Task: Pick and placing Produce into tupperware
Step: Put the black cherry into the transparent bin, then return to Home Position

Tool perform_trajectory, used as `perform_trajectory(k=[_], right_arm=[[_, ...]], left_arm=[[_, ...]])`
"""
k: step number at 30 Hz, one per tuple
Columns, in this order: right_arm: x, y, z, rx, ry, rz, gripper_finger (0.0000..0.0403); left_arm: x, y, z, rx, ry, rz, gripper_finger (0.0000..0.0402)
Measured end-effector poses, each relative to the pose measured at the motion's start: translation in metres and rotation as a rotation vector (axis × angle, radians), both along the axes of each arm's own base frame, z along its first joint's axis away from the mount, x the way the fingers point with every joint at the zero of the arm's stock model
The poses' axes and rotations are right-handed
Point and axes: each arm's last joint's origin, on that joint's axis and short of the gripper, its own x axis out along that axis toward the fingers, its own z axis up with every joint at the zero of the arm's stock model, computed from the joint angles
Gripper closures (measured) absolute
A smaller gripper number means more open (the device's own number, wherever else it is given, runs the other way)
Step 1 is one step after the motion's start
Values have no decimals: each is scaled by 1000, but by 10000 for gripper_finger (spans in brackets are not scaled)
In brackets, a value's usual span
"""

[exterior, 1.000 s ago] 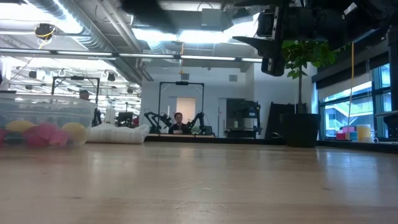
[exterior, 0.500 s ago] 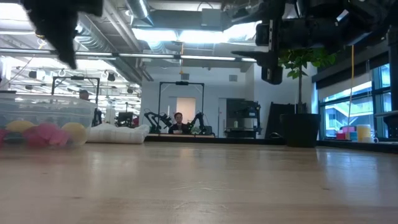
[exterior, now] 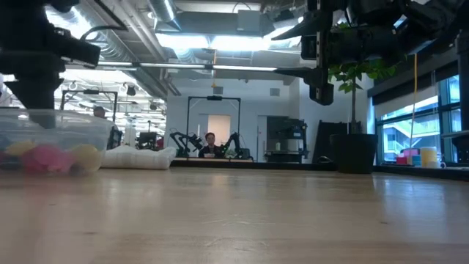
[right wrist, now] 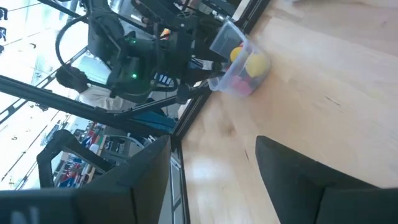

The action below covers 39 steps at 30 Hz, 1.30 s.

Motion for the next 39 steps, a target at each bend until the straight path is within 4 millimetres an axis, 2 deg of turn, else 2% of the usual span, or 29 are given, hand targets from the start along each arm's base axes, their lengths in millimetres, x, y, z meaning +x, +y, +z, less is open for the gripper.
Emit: perform_trajectory(k=[8,11,13,18,22,24,26,29,33,37,39], right_arm=[[0,0,0,-1,-1,-1,166],[0,-2,0,-11,-7,-3,166],[0,-4,2,-45,-26,8,166],[-1,-14,7,-60,-77,-22,166],[-2,-25,11,-129,-122,-33,166],[-4,-32,12,-165,-136,-33,166],[-6,-41,13,-189,-146,-45,166],[-11,-56,16,-230,-171,-48,166],[-22,-72,28,-319,-254,-57,166],[-34,-77,43,-414,-293,-130,166],[-40,-75,51,-477,-310,-178,166]], left_arm=[[-1,2,-2,13,0,12,274],[0,2,9,8,-47,-6,280],[0,2,21,8,-114,-13,285],[-5,6,76,91,-419,-38,301],[-16,12,117,172,-556,-169,313],[-24,16,131,195,-589,-217,318],[-29,19,139,216,-648,-195,322],[-40,26,144,247,-698,-204,327],[-55,34,143,208,-802,-241,334],[-63,38,135,196,-980,-317,340],[-64,41,128,247,-1053,-299,343]])
